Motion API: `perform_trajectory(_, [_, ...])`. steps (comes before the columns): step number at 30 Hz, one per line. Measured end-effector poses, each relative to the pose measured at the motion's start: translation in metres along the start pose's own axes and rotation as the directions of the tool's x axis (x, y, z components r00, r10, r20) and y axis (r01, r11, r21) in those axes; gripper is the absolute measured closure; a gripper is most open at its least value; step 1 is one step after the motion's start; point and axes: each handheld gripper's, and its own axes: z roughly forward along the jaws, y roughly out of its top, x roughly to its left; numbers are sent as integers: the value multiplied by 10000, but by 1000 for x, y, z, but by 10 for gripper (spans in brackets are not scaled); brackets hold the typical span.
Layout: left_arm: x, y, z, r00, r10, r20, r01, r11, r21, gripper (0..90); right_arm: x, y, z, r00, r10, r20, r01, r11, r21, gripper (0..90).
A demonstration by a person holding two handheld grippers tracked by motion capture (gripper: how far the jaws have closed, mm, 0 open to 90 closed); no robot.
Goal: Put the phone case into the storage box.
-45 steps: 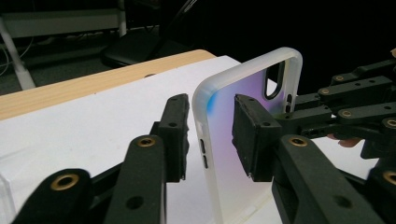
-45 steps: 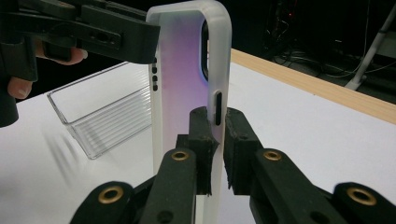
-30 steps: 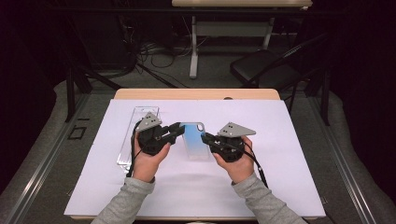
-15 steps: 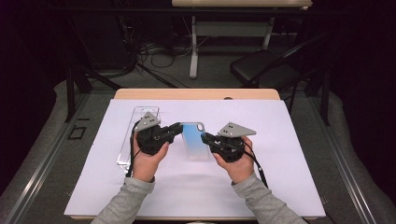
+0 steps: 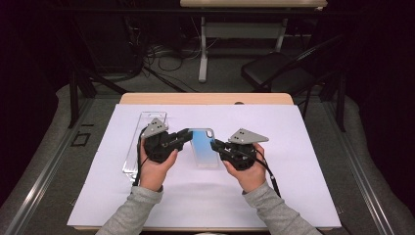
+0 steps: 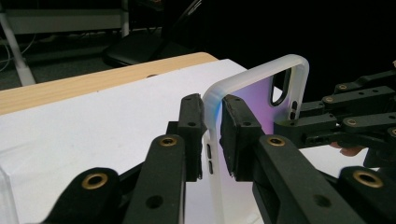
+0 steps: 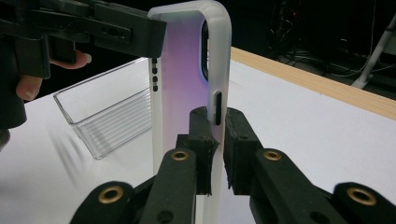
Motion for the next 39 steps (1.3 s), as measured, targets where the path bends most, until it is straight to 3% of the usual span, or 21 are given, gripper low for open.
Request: perform_trajectory(39, [2, -1, -2, 9998, -191, 13, 191, 9998, -38, 838, -1, -1, 2, 9998, 171, -102, -171, 9999, -9, 826])
